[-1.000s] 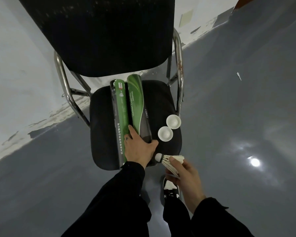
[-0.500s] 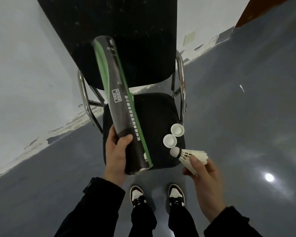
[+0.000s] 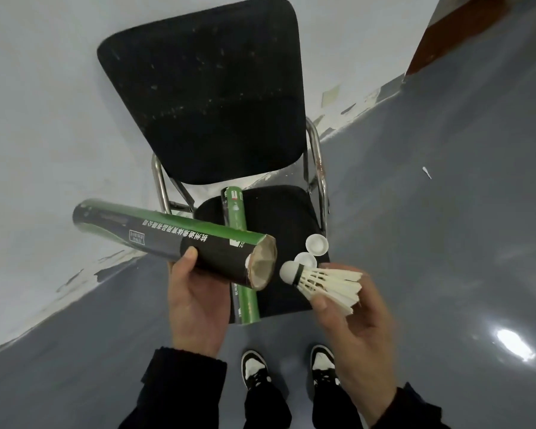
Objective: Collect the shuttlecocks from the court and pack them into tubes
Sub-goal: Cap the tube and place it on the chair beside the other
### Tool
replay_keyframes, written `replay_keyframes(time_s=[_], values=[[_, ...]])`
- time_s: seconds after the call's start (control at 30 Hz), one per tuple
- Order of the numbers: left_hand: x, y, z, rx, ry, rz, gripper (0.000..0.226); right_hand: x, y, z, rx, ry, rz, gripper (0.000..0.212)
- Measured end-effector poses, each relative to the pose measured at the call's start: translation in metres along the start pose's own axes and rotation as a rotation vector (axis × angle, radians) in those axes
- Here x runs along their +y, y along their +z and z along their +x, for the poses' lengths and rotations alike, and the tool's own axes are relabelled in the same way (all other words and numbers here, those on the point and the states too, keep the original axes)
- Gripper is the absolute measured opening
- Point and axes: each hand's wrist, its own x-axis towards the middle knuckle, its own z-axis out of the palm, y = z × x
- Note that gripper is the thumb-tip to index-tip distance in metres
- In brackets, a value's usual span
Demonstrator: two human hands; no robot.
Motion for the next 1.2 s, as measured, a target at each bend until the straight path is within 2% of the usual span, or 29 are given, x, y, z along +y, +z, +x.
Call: replay_keyframes(time_s=[0.07,0.1,0.3,0.4,0.53,0.6,0.7,0.77,0.87,1.03,1.1,1.2], values=[[-0.001,0.0,-0.006,0.028,-0.016,0.009,0.034,-0.002,0.003,-0.001,-0.013,-0.058,-0.077,0.029],[-0.001,0.0,-0.009,0.038,-0.02,0.004,0.028,-0.002,0.004,-0.002,-0.012,-0.09,-0.107,0.03],[-0.002,-0.004,-0.02,0.062,-0.066,0.032,0.029,-0.002,0.018,-0.004,-0.102,-0.243,-0.299,0.024],[-0.004,-0.005,-0.024,0.073,-0.079,0.093,0.041,-0.002,0.026,-0.004,-0.14,-0.251,-0.427,0.027],[-0.005,-0.004,-0.029,0.105,-0.099,0.118,0.076,0.0,0.031,-0.011,-0.224,-0.305,-0.553,0.043],[-0.005,-0.003,-0.031,0.103,-0.09,0.114,0.076,0.001,0.033,-0.014,-0.265,-0.283,-0.561,0.048],[-0.005,0.001,-0.035,0.095,-0.111,0.068,0.092,0.002,0.036,-0.013,-0.342,-0.195,-0.552,0.046],[-0.007,0.001,-0.036,0.103,-0.121,0.034,0.091,0.003,0.037,-0.01,-0.382,-0.155,-0.568,0.051],[-0.014,-0.008,-0.032,0.123,-0.146,0.015,0.077,0.006,0.036,-0.007,-0.419,-0.101,-0.559,0.056],[-0.019,-0.017,-0.027,0.147,-0.172,0.002,0.08,0.006,0.038,-0.001,-0.528,-0.019,-0.468,0.044],[-0.021,-0.021,-0.025,0.159,-0.167,-0.018,0.083,0.007,0.038,-0.002,-0.505,0.003,-0.416,0.04],[-0.02,-0.018,-0.022,0.193,-0.123,-0.037,0.096,0.013,0.033,-0.007,-0.306,-0.04,-0.329,0.033]])
